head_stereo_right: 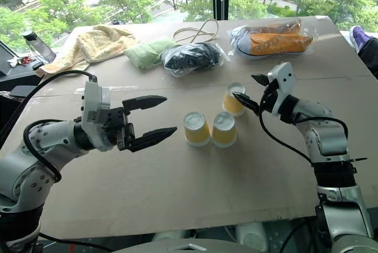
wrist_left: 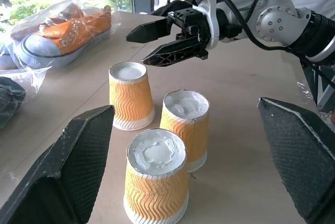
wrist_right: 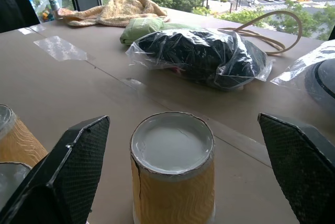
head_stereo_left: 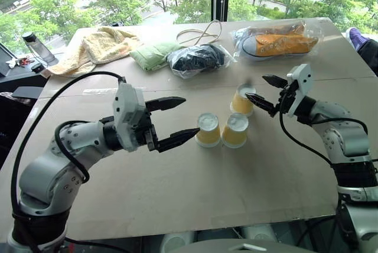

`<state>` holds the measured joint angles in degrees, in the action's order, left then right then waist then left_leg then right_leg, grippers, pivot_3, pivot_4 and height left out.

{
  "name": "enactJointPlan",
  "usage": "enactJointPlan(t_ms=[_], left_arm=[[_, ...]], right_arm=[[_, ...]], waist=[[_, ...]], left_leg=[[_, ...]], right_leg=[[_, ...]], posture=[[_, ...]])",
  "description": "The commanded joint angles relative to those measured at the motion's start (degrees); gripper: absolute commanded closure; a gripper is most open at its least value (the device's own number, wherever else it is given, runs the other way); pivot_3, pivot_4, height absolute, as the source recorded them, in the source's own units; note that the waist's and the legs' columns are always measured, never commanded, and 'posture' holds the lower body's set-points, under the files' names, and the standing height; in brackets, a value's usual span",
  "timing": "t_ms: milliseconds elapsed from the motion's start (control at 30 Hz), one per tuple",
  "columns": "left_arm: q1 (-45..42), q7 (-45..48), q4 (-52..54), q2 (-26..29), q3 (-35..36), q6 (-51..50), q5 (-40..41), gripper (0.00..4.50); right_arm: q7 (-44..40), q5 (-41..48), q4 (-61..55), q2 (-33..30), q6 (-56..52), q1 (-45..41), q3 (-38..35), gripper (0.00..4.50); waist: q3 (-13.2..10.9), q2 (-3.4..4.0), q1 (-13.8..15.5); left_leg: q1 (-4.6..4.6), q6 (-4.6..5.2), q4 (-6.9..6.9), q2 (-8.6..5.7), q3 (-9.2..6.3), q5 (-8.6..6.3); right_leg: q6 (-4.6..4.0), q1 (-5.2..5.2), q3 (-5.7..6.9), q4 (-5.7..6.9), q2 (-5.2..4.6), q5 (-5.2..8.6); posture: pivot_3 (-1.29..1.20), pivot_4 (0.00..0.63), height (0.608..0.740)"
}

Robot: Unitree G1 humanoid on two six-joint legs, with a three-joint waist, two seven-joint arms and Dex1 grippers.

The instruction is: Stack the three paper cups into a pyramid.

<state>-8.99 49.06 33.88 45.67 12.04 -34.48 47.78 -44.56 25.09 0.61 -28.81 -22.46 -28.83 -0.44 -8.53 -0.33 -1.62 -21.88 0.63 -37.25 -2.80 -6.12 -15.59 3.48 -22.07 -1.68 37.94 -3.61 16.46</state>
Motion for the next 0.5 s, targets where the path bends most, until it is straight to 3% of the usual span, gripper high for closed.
enactJointPlan(t_ms=[33,500], left_arm=[[-1.68,-0.17,-0.23,1.53,2.56,-1.51,2.45,0.00],[-3.26,-1.03,-0.49,1.85,2.71,-1.79,2.05,0.00]], right_arm=[[-2.37,-0.93,1.49,0.26,1.08,-2.58,0.90,0.03],[-4.22,-6.49,11.24,4.01,5.14,-6.37,3.82,0.03]], waist=[[0.00,0.00,-0.02],[0.00,0.00,-0.32]], left_leg=[[0.00,0.00,-0.01,-0.02,0.00,0.00],[-0.01,-0.04,-0.02,-0.01,0.01,0.02]], right_leg=[[0.00,0.00,0.00,0.02,-0.01,0.00],[0.00,-0.03,-0.07,0.01,-0.02,0.00]], posture=[[0.00,0.150,0.740],[0.00,0.150,0.740]])
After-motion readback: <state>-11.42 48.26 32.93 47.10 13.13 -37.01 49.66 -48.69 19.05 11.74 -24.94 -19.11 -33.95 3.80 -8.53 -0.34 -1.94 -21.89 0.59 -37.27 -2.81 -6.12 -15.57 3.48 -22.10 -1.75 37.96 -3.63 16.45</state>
